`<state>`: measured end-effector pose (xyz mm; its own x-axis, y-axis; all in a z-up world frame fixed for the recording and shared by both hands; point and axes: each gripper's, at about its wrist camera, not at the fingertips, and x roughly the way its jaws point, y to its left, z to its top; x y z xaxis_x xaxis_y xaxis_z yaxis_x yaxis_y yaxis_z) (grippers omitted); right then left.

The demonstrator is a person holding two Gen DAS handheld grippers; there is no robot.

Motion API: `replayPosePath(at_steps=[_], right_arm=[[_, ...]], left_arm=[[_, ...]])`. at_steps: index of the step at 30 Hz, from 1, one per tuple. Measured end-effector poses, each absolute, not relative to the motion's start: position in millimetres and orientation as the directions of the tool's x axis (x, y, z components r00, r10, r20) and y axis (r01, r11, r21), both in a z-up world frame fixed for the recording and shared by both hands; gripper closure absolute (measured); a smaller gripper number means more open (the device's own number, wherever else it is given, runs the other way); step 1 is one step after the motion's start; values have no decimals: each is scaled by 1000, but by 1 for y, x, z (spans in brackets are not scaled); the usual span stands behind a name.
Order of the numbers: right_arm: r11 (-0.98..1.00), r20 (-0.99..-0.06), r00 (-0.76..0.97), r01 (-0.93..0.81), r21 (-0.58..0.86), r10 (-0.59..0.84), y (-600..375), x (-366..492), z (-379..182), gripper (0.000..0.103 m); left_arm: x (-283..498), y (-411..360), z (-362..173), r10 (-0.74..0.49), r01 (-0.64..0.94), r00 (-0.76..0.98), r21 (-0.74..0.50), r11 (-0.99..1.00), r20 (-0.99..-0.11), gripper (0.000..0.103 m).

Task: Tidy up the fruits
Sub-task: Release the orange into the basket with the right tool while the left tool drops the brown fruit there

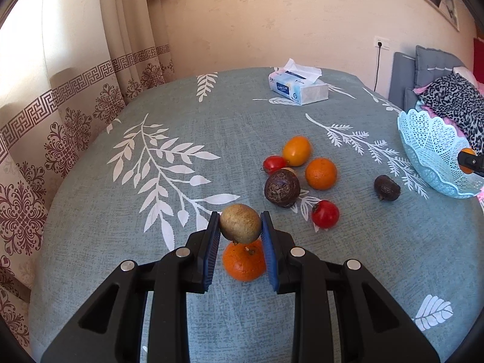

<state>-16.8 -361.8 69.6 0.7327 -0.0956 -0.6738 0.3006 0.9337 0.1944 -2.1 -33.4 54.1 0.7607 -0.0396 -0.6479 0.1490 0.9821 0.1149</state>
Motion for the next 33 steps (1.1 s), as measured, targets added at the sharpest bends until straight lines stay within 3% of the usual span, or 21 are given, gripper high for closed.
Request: replayPosePath(at_steps=[6,8,9,21,25,33], right_arm=[[925,-692,713,329,192,-110,-368,-12,61,59],[918,-686,718,343,200,-119,-371,-14,63,37],[915,-677,725,349,205,-125,-373,-16,65,33],[879,-588,783,410,242,-203,-393,-39,91,32],[868,-569,795,420,264,-211,-403,-45,96,27],[841,-549,798,459,285,-249,-421,-55,102,27]], left_arm=[[-1,-45,58,-57,171,764,117,978,-643,76],[-1,-49,60,-63,180,766,119,976,-640,76],[-1,-51,61,-67,186,766,121,975,-639,76],[2,-120,80,-202,353,762,135,926,-615,76],[2,-157,85,-302,468,710,107,877,-636,76],[5,-231,83,-474,650,575,20,760,-667,76]])
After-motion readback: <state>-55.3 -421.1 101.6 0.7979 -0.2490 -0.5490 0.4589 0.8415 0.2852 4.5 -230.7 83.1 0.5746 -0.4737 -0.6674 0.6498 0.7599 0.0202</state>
